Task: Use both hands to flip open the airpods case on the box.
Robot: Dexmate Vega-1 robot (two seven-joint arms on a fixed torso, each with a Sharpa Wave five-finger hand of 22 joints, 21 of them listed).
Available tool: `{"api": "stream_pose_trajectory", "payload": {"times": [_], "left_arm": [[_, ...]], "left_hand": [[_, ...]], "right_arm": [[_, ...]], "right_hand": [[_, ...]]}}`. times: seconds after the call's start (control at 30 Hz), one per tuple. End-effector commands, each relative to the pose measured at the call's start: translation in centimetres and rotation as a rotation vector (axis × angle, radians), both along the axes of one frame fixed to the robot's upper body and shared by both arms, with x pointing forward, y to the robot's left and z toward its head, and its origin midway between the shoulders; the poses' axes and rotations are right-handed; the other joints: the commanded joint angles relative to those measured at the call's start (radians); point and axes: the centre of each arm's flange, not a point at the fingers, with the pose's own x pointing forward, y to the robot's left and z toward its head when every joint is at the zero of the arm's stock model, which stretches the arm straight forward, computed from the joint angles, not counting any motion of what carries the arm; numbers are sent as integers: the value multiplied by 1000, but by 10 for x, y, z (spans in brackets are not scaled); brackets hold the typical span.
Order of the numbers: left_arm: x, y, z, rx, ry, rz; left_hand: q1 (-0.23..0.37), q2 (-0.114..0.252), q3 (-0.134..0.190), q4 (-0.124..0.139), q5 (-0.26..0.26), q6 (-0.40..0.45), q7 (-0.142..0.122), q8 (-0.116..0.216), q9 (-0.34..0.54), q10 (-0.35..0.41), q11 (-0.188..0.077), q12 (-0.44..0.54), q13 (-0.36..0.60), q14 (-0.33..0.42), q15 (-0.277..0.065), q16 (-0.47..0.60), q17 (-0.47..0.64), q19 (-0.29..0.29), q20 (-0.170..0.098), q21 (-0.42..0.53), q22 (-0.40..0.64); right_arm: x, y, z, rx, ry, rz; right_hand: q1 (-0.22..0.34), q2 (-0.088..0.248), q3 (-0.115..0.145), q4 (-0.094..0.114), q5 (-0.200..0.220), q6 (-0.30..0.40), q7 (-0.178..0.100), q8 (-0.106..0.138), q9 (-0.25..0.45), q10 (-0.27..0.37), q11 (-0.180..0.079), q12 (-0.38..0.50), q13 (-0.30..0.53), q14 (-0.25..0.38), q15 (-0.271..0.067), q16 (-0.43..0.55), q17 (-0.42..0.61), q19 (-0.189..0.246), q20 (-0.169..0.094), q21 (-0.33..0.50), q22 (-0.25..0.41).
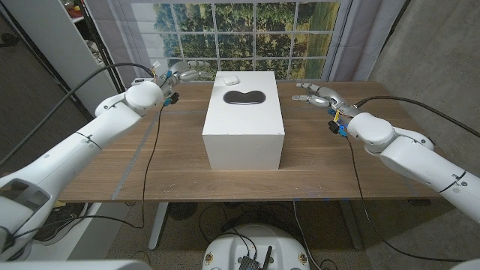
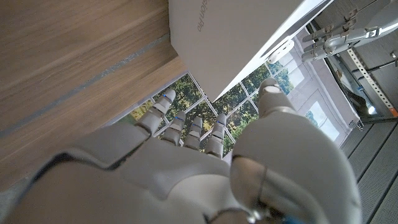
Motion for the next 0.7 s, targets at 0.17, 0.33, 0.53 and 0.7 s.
{"api": "stream_pose_trajectory", "payload": {"times": [0.17,0.33,0.53,0.7], "left_arm": [[23,-33,2,123,33,-13],[31,-44,0,140,40,-7],[36,-54,-3,141,36,10],[41,-59,-7,134,50,20]], "left_hand": [[9,-35,-22,3,16,52,17,21,5,-16,-2,6,1,-20,4,3,3,-10,4,-15,3],[14,-38,-27,6,20,54,25,21,7,-23,2,5,1,-25,6,3,3,-11,5,-20,4],[22,-38,-36,14,27,-9,25,-7,9,-32,2,5,0,-31,9,4,3,-8,5,-28,4],[27,-36,-41,18,30,9,43,-2,9,-28,4,9,-1,-28,9,6,3,-3,11,-31,5]], "right_arm": [[-6,22,12,-52,-50,31],[-8,27,13,-55,-62,46],[-14,26,8,-44,-64,51],[-18,24,3,-31,-63,48]], "right_hand": [[11,0,-1,10,4,11,-2,2,2,-8,1,6,6,-13,-46,0,5,-8,-4,3,5],[11,0,-2,11,4,15,-4,2,2,-6,3,8,6,-15,-47,0,5,-9,-5,3,4],[11,0,-3,13,4,18,-7,2,3,-3,2,11,7,-16,-51,2,4,-11,-5,4,4],[11,0,-4,14,4,19,-6,2,3,3,3,14,8,-16,-49,3,4,-11,-6,5,4]]}}
